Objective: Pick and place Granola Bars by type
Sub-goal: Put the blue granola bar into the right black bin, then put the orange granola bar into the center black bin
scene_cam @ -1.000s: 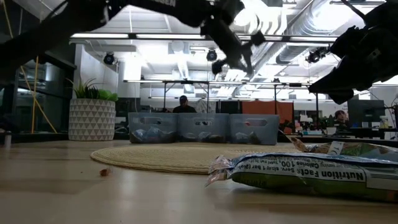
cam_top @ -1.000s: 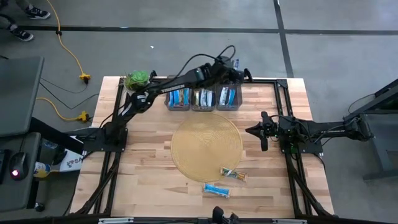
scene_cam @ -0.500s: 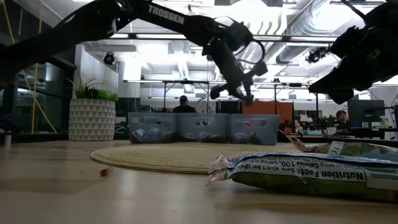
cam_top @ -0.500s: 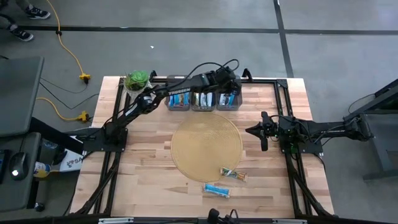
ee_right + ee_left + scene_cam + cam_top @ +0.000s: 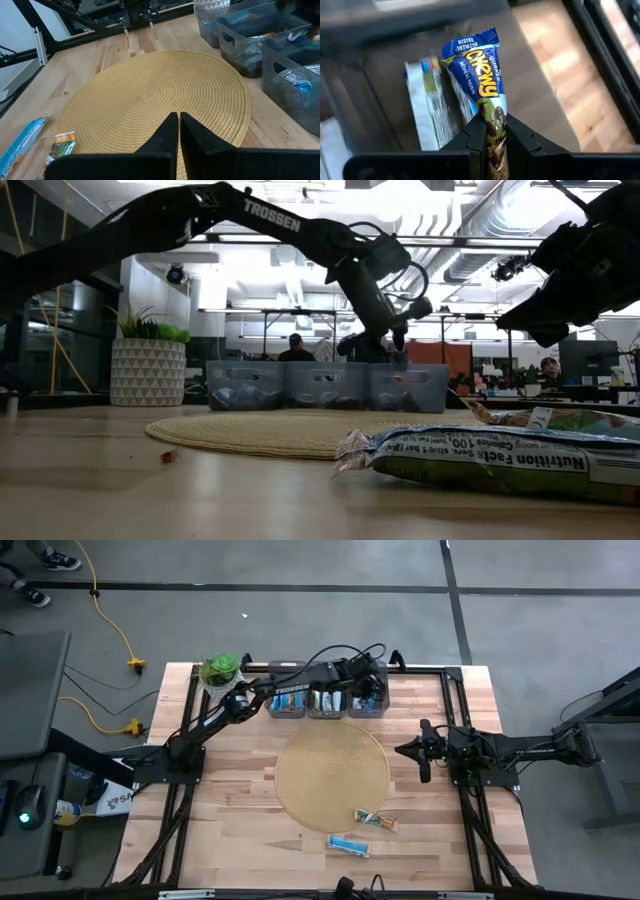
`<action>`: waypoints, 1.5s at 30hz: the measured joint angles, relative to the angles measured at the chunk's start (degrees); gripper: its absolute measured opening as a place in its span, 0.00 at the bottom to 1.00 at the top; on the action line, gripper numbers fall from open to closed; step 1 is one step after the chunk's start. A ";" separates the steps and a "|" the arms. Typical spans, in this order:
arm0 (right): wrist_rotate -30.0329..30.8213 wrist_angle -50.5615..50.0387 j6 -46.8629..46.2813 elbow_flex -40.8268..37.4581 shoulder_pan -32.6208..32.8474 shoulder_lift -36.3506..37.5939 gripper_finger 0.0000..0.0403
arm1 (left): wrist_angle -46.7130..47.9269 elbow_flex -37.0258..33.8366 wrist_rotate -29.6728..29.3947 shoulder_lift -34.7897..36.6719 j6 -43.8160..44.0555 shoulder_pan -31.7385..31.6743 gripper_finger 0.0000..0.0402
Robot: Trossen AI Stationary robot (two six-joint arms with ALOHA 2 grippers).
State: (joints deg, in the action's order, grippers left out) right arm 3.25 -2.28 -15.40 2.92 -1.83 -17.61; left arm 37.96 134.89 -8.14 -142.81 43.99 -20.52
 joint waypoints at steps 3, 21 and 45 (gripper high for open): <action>0.01 0.00 0.02 0.00 0.00 0.00 0.00 | -0.44 0.00 1.39 -0.55 -0.13 0.17 0.10; 0.01 0.00 0.02 -0.04 0.00 -0.01 0.00 | -0.33 0.02 0.47 -0.98 -3.63 0.27 0.26; 0.01 0.00 0.02 -0.04 -0.01 -0.02 0.00 | -0.08 0.06 14.02 8.93 -23.92 0.27 0.36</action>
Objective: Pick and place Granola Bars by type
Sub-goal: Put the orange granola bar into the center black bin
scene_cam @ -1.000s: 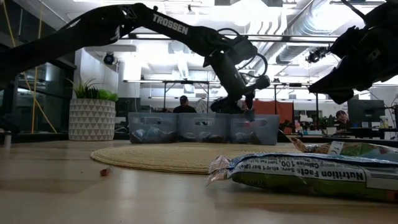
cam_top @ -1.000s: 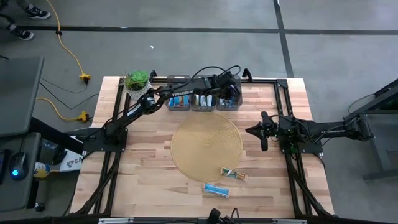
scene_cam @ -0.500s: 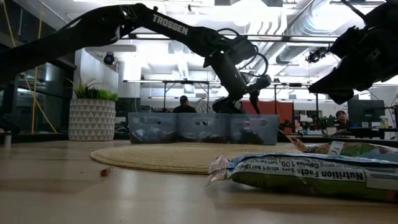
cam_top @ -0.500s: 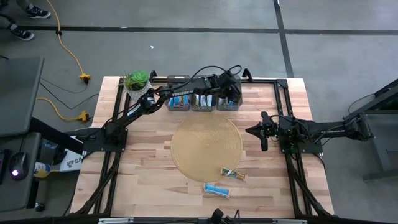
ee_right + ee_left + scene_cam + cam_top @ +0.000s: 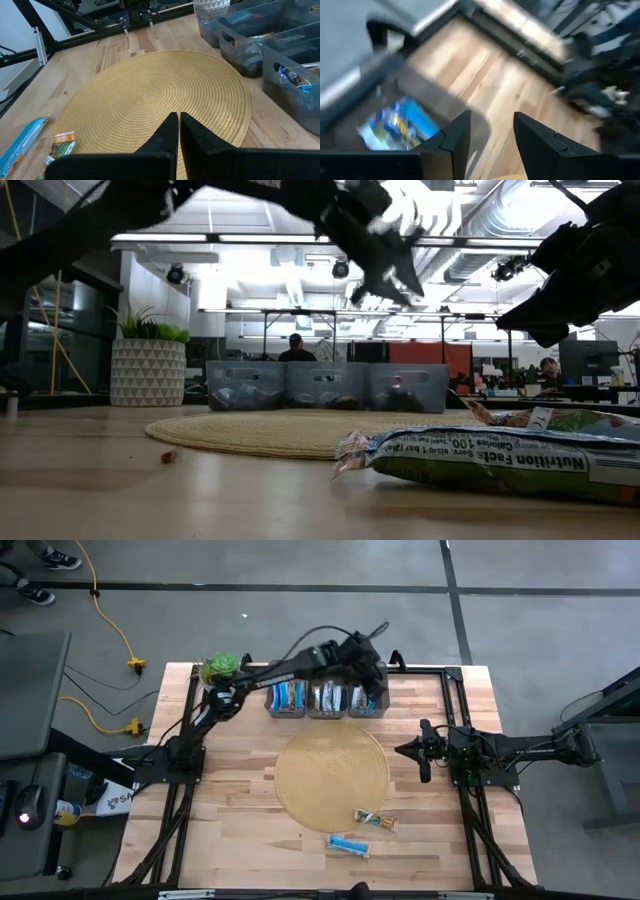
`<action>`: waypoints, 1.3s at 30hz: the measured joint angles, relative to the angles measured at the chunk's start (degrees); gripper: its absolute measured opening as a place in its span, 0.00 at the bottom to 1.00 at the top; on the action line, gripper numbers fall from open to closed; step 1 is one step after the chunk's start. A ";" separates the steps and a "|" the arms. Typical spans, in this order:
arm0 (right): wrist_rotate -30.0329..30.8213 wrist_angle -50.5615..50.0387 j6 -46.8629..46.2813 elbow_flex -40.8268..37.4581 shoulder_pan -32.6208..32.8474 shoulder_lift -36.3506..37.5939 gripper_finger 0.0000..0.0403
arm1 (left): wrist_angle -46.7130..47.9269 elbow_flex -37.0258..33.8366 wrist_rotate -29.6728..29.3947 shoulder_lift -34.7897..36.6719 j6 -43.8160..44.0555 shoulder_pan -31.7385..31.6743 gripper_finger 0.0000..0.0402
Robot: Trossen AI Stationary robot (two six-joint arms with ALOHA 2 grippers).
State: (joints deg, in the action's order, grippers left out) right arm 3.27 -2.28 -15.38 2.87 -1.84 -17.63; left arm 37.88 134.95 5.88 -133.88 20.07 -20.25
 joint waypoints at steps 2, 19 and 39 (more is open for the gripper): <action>-0.02 -0.04 -0.02 -0.02 0.01 0.00 0.00 | 0.82 0.01 1.93 2.55 -3.05 -0.05 0.36; -0.02 -0.02 0.00 -0.04 0.01 0.00 0.00 | 31.28 0.03 7.55 17.54 -21.52 3.99 0.36; -0.02 -0.01 -0.02 -0.04 0.01 0.00 0.00 | 40.67 -1.36 1.01 25.56 -18.06 17.45 0.36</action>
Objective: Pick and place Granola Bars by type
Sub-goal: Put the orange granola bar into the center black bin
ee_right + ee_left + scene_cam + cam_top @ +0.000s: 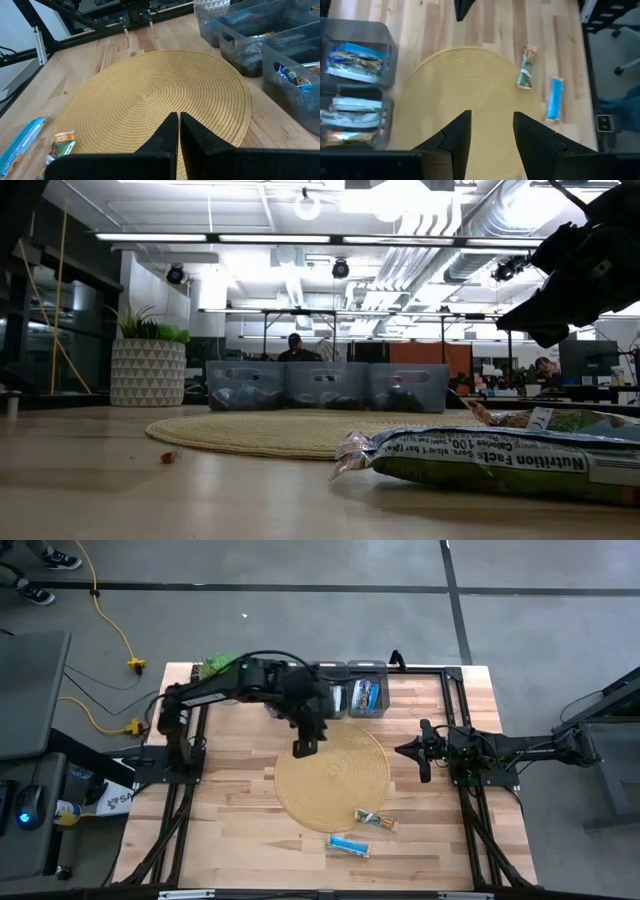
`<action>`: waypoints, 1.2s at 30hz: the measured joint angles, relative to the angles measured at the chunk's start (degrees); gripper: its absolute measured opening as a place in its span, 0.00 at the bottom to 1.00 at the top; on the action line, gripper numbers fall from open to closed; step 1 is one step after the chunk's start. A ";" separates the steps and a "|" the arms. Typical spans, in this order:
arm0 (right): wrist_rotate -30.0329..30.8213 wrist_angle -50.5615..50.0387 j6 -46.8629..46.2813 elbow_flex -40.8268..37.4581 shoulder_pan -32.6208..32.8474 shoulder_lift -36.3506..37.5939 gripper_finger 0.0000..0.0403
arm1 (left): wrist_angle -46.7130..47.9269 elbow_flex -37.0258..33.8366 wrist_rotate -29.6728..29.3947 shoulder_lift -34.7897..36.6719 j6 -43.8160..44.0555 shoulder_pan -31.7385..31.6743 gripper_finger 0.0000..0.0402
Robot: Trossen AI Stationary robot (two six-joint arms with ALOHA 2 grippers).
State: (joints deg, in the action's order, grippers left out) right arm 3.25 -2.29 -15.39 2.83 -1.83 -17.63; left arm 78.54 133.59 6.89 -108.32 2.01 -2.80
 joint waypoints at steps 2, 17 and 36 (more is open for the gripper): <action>0.00 0.01 -0.01 0.00 -0.02 0.00 0.00 | -0.91 -2.58 -0.67 2.51 1.26 0.02 0.36; 0.01 0.00 0.00 0.02 -0.01 0.01 0.00 | -53.92 -61.66 2.94 26.32 15.72 6.32 0.36; 0.01 -0.11 0.00 0.09 -0.01 -0.08 0.00 | -79.83 -65.68 -7.46 5.01 3.36 24.02 0.36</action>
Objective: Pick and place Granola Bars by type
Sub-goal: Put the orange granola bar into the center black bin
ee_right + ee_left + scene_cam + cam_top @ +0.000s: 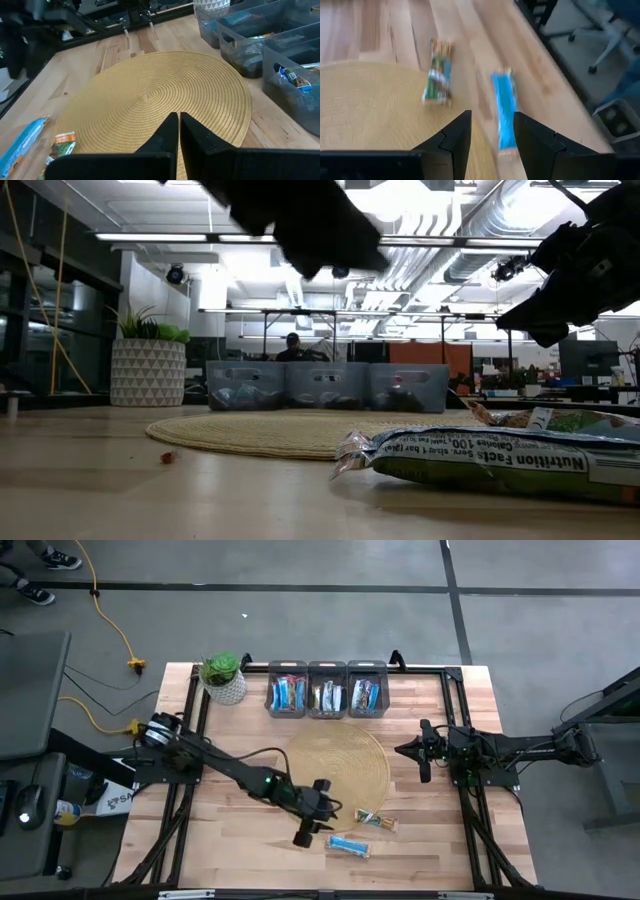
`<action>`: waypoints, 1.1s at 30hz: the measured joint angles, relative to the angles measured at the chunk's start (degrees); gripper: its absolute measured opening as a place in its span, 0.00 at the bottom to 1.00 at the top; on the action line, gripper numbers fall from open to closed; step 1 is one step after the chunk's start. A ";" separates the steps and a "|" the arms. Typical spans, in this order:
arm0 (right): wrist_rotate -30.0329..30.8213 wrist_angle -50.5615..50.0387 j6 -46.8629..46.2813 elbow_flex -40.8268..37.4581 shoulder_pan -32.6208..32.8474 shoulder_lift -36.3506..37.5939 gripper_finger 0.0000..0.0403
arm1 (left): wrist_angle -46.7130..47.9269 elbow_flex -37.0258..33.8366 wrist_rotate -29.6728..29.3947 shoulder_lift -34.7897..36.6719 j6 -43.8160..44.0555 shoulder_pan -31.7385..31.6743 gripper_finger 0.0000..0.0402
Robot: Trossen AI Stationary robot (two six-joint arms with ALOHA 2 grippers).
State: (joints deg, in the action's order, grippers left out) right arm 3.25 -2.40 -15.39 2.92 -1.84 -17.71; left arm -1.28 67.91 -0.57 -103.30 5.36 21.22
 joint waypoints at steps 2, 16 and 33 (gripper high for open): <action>-0.01 0.10 0.00 0.02 0.00 -0.03 0.00 | -0.60 0.42 -0.20 -1.34 -1.39 0.29 0.36; 0.02 0.18 0.02 0.00 -0.01 -0.99 0.00 | 20.51 22.62 2.98 -13.15 -11.62 1.00 0.56; -0.01 0.10 0.00 0.00 0.01 -1.51 0.00 | 31.44 35.26 -3.92 -21.79 -4.90 5.14 0.63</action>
State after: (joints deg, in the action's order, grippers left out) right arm 3.25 -2.30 -15.39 2.92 -1.83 -19.22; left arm 30.15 103.18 -4.49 -125.10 0.46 26.36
